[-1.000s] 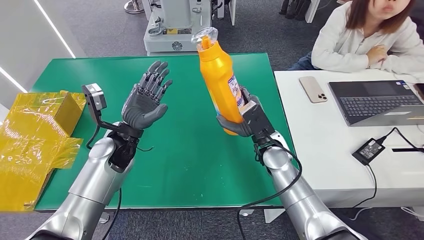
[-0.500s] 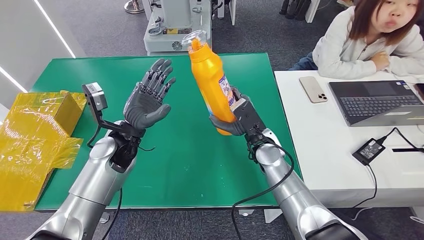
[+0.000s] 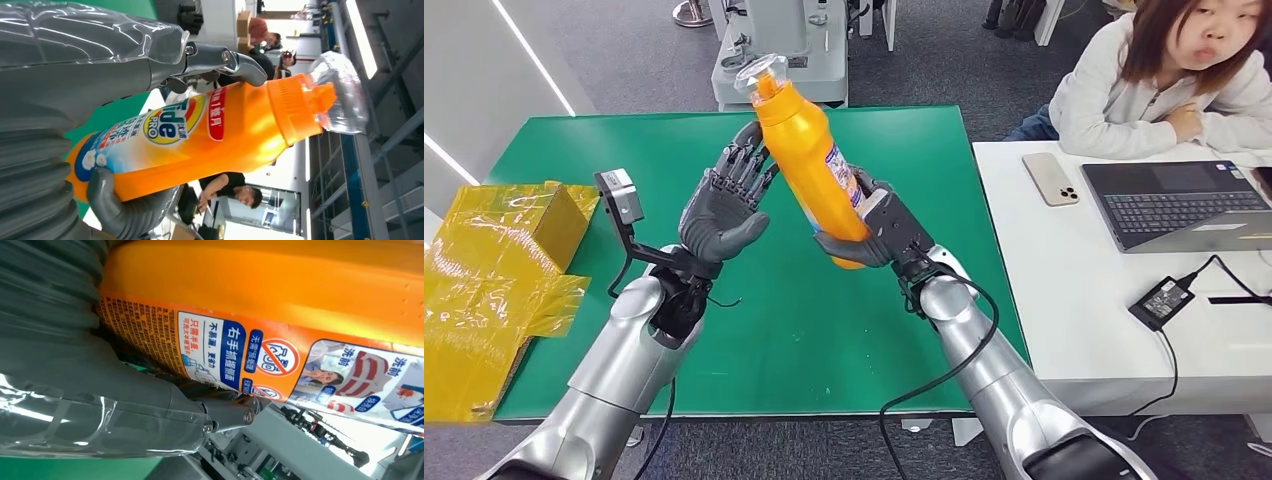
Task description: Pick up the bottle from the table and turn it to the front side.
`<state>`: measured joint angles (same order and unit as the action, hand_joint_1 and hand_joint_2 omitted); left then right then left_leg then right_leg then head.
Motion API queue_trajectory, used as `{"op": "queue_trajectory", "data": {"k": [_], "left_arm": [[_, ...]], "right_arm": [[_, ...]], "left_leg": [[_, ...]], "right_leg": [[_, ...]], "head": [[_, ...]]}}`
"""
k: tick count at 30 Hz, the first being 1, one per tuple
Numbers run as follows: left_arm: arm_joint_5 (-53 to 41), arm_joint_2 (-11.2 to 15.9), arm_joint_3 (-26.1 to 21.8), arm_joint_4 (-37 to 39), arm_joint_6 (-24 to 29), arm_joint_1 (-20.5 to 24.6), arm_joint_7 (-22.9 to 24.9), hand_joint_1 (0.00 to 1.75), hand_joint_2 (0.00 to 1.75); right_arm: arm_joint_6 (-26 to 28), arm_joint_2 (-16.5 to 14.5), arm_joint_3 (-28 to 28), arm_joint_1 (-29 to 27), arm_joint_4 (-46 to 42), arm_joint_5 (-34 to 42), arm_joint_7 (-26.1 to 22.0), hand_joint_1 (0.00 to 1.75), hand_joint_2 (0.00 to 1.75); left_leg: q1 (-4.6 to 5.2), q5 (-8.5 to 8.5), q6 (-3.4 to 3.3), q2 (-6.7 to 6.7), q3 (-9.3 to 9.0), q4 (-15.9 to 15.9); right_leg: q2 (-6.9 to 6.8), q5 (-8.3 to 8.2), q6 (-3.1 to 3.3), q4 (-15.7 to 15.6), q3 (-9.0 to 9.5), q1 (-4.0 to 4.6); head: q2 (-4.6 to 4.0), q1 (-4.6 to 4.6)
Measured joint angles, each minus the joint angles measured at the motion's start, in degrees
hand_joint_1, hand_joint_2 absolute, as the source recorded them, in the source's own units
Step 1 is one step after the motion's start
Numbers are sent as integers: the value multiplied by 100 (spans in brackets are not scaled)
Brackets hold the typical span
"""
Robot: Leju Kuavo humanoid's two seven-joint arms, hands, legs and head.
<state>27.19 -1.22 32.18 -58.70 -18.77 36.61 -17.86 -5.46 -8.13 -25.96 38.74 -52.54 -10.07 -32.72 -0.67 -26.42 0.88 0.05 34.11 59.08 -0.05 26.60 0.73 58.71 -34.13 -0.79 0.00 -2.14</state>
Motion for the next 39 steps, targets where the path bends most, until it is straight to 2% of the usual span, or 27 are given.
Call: {"op": "queue_trajectory", "data": {"k": [9,19,23,39], "left_arm": [[380,28,-97,514,-163,33,141,0,175],[320,14,-204,1025,-202,237,187,0,175],[277,19,-268,1072,-184,286,177,0,175],[297,96,-299,1130,-203,296,236,0,175]], "right_arm": [[-225,-125,-133,127,-7,-14,-5,162,175],[-402,-197,-274,207,219,-16,129,146,175],[-366,-210,-297,323,545,-77,363,140,175],[-292,-231,-311,609,1510,-239,496,151,175]], "left_leg": [[0,0,0,0,0,0],[0,0,0,0,0,0],[0,0,0,-1,0,1],[0,1,0,0,-1,2]], "right_leg": [[0,0,0,1,0,0],[0,0,0,1,0,0],[-1,0,0,1,1,0],[0,0,0,2,0,0]], "head": [[0,0],[0,0],[0,0],[0,0]]}}
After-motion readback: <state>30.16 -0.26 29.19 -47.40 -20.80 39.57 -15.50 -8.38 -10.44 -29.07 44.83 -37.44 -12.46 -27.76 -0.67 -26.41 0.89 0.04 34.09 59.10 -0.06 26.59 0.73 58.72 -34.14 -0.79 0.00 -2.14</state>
